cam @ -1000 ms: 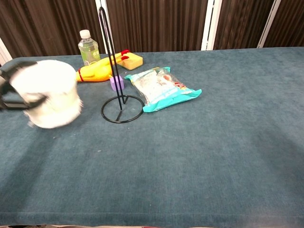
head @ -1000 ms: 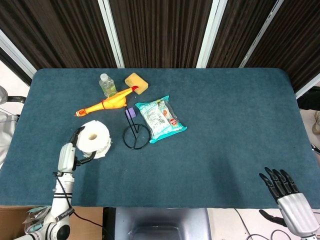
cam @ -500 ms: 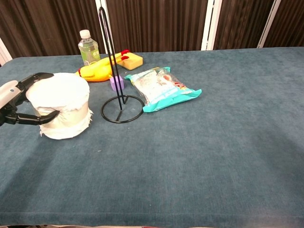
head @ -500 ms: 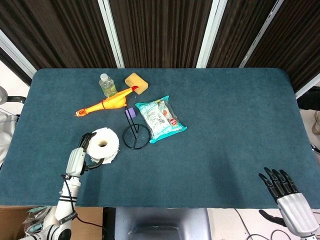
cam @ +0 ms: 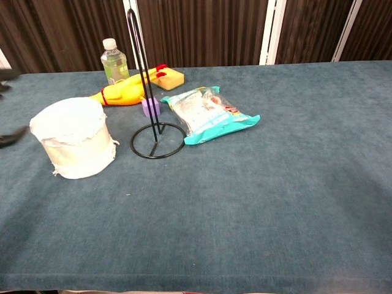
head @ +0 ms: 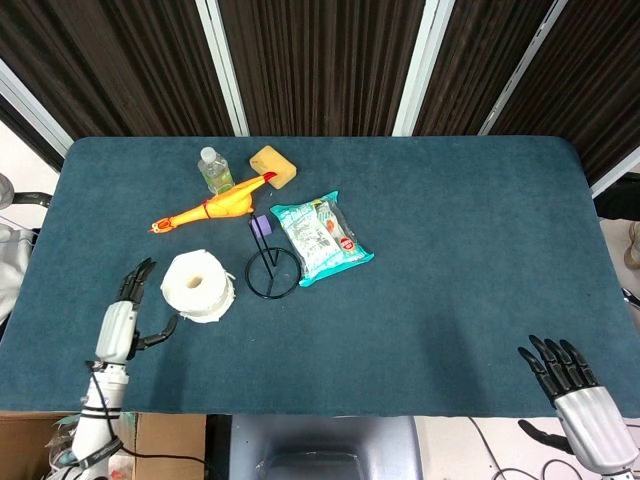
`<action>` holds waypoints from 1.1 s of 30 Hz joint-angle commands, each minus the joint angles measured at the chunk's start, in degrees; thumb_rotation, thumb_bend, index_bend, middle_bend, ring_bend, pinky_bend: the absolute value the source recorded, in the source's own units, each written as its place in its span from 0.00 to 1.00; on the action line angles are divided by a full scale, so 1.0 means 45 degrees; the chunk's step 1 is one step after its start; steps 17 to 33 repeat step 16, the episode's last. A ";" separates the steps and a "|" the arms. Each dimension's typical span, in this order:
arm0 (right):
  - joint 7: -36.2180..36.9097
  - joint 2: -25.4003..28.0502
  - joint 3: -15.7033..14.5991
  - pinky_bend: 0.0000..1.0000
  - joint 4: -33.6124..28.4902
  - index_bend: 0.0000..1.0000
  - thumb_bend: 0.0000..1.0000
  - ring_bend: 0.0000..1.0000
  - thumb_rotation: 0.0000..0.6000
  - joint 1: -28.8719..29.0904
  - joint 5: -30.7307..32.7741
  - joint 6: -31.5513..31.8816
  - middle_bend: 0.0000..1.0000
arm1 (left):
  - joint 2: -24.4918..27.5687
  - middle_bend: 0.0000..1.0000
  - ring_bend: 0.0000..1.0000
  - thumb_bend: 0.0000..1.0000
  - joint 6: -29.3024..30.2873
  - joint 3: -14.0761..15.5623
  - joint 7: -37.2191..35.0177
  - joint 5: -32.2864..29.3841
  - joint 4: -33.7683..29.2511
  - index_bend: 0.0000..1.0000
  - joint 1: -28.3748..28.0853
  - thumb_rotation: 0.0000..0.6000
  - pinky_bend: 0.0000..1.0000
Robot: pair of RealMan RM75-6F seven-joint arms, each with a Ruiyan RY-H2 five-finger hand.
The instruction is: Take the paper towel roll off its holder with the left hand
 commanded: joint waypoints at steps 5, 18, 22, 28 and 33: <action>-0.0375 -0.0103 -0.0039 0.00 -0.0074 0.00 0.03 0.00 1.00 0.0014 -0.0057 -0.0181 0.00 | 0.2523 0.00 0.00 0.38 0.2881 0.2809 0.0553 0.3472 0.1006 0.00 0.2077 1.00 0.00; -0.1064 -0.0352 -0.0110 0.00 -0.0166 0.00 0.03 0.00 1.00 0.0002 -0.0195 -0.0405 0.00 | 0.1670 0.00 0.00 0.38 0.2251 0.3453 0.2979 0.4182 0.2896 0.00 0.2330 1.00 0.00; -0.1064 -0.0352 -0.0110 0.00 -0.0166 0.00 0.03 0.00 1.00 0.0002 -0.0195 -0.0405 0.00 | 0.1670 0.00 0.00 0.38 0.2251 0.3453 0.2979 0.4182 0.2896 0.00 0.2330 1.00 0.00; -0.1064 -0.0352 -0.0110 0.00 -0.0166 0.00 0.03 0.00 1.00 0.0002 -0.0195 -0.0405 0.00 | 0.1670 0.00 0.00 0.38 0.2251 0.3453 0.2979 0.4182 0.2896 0.00 0.2330 1.00 0.00; -0.1064 -0.0352 -0.0110 0.00 -0.0166 0.00 0.03 0.00 1.00 0.0002 -0.0195 -0.0405 0.00 | 0.1670 0.00 0.00 0.38 0.2251 0.3453 0.2979 0.4182 0.2896 0.00 0.2330 1.00 0.00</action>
